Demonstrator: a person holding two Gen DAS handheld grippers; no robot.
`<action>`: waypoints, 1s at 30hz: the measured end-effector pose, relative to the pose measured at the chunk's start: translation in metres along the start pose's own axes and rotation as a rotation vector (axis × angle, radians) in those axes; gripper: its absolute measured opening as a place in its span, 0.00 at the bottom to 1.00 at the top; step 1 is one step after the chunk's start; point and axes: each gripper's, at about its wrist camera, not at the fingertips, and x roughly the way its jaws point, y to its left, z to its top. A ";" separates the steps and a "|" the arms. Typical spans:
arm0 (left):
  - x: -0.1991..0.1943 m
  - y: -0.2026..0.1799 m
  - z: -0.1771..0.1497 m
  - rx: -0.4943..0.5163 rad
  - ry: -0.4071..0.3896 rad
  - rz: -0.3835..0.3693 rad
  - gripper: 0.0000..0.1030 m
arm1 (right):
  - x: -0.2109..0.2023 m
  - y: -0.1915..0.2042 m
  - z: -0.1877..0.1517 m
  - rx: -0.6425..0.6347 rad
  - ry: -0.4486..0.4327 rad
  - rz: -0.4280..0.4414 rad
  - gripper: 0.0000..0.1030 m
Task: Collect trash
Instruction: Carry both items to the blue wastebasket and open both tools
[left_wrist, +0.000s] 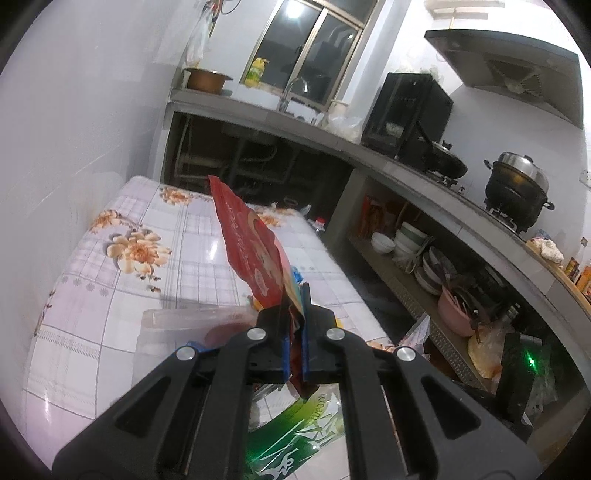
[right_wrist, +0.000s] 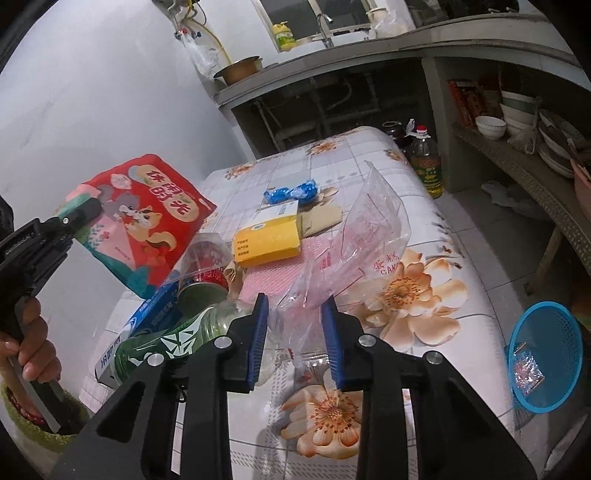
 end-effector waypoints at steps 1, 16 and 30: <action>-0.003 -0.001 0.001 0.003 -0.008 -0.006 0.02 | -0.003 0.000 0.001 -0.003 -0.008 -0.006 0.28; -0.022 -0.038 0.013 0.056 -0.056 -0.114 0.02 | -0.049 -0.015 0.009 0.002 -0.129 -0.055 0.27; 0.020 -0.128 0.007 0.162 0.046 -0.260 0.02 | -0.098 -0.077 -0.001 0.121 -0.238 -0.137 0.26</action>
